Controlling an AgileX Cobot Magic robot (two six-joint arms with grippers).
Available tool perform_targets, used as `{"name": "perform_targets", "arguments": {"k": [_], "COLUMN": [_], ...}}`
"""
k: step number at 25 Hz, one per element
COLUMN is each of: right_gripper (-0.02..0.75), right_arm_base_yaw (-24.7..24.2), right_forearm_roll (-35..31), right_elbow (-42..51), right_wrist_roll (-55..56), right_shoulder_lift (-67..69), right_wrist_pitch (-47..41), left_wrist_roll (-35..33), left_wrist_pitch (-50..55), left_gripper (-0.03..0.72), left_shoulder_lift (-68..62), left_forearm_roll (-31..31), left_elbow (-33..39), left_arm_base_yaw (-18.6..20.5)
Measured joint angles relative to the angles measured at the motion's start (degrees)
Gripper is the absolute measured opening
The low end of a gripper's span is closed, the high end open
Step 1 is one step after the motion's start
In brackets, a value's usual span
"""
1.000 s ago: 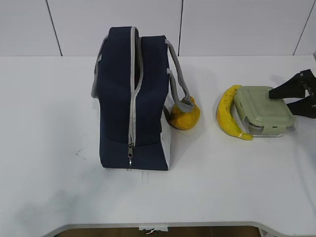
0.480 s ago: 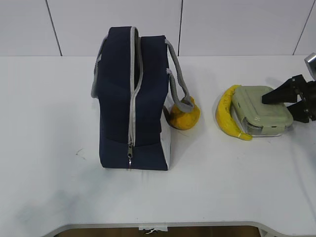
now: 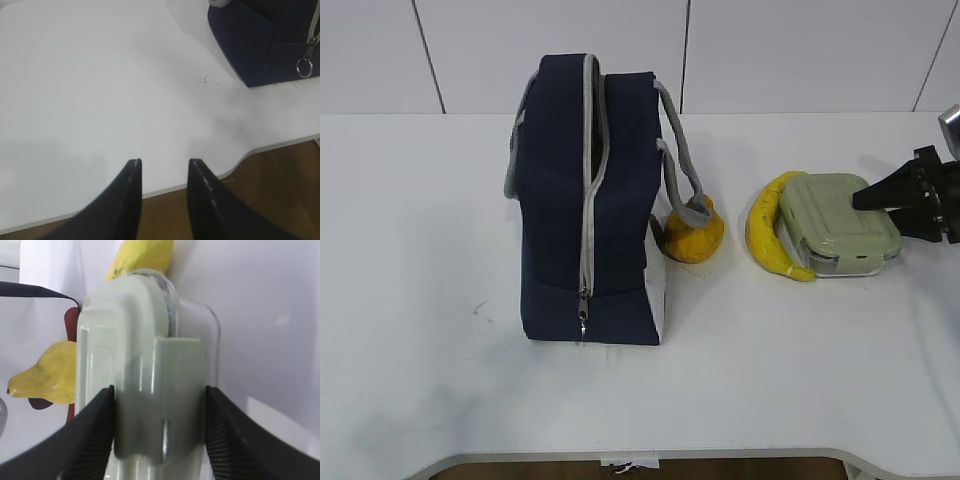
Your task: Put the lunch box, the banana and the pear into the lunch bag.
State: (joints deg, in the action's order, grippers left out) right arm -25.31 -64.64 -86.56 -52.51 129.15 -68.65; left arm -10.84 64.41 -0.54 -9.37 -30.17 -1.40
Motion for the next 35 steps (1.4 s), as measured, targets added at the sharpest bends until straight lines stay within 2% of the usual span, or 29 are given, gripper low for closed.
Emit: {"name": "perform_targets", "arguments": {"k": [15,24,30,35], "right_gripper": [0.379,0.378,0.376,0.375], "right_arm_base_yaw": [0.00,0.00,0.00,0.00], "right_forearm_roll": [1.51,-3.90,2.33,5.45], "right_elbow": [0.00,0.00,0.00,0.00], "right_wrist_roll": [1.62,2.30,11.29,13.64], "right_shoulder_lift": [-0.59,-0.59,-0.99,-3.16], "right_wrist_pitch": [-0.22,2.19,1.19,0.83], "left_wrist_roll": [0.00,0.00,0.00,0.00], "left_wrist_pitch": [0.00,0.00,0.00,0.00], "left_gripper": [0.240,0.240,0.240,0.240], "left_shoulder_lift": [0.00,0.00,0.00,0.00], "left_forearm_roll": [0.00,0.00,0.00,0.96], "left_elbow": [0.00,0.00,0.00,0.00], "left_arm_base_yaw": [0.00,0.00,0.00,0.00]}}
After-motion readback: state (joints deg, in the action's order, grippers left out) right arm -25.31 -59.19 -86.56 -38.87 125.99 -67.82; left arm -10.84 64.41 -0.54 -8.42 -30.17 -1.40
